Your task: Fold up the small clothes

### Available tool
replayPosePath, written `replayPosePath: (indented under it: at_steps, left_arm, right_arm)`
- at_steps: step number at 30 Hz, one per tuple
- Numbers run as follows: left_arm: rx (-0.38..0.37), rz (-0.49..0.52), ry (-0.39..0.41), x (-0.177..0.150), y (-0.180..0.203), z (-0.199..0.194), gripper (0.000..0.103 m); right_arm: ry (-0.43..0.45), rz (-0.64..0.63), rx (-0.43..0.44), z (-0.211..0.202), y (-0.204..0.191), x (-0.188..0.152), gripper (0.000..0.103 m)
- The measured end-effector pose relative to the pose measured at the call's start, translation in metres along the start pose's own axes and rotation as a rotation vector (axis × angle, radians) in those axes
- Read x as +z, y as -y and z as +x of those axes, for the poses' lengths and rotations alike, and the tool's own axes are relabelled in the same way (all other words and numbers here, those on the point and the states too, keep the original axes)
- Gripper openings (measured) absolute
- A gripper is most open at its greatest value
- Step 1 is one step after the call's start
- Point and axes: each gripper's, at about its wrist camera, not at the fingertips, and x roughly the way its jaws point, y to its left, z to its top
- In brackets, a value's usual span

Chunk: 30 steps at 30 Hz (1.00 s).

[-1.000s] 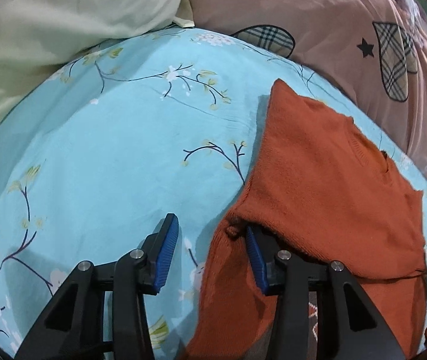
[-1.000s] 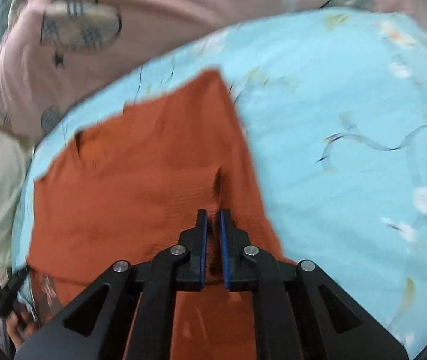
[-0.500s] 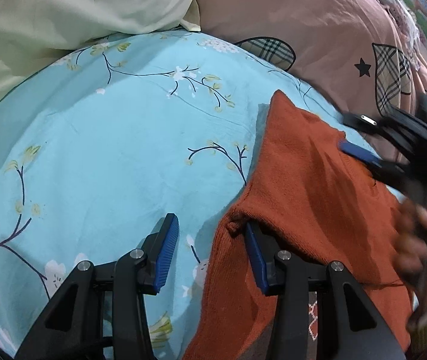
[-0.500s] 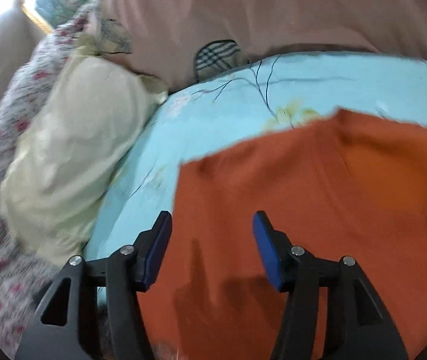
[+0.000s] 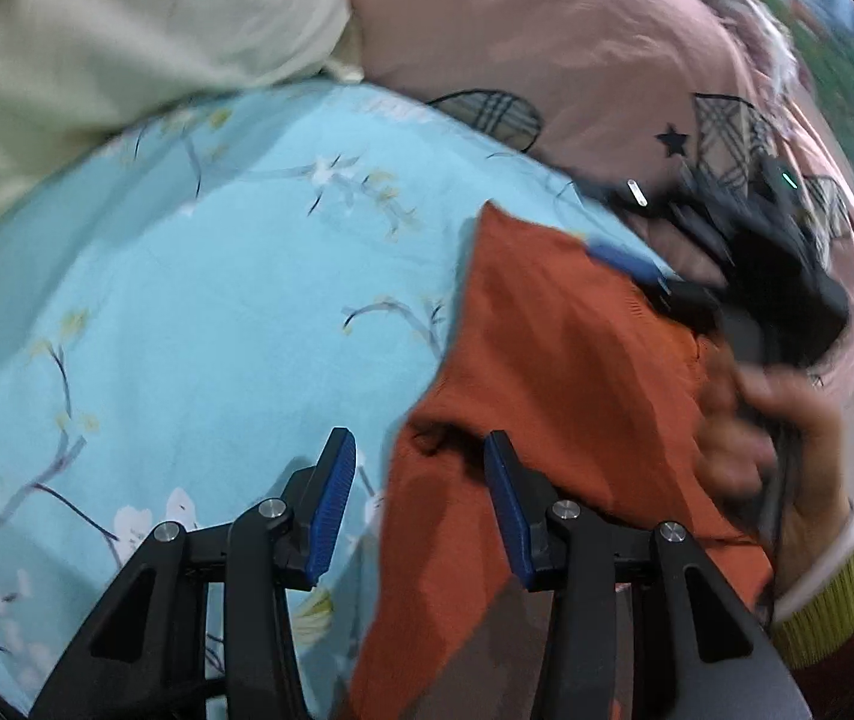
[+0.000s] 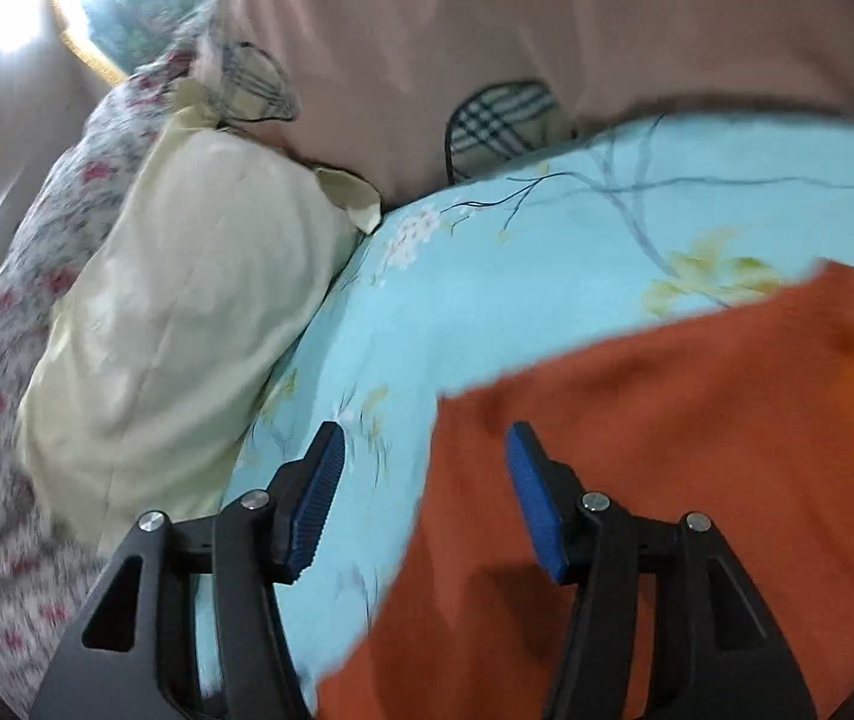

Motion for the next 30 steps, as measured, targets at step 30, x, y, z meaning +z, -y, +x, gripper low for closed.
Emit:
replayPosePath:
  at_steps: [30]
  left_arm:
    - [-0.077,0.133,-0.271,-0.130,-0.023,-0.098,0.061]
  right_arm:
    - [0.173,0.244,-0.517,-0.353,0.099,-0.247,0.067]
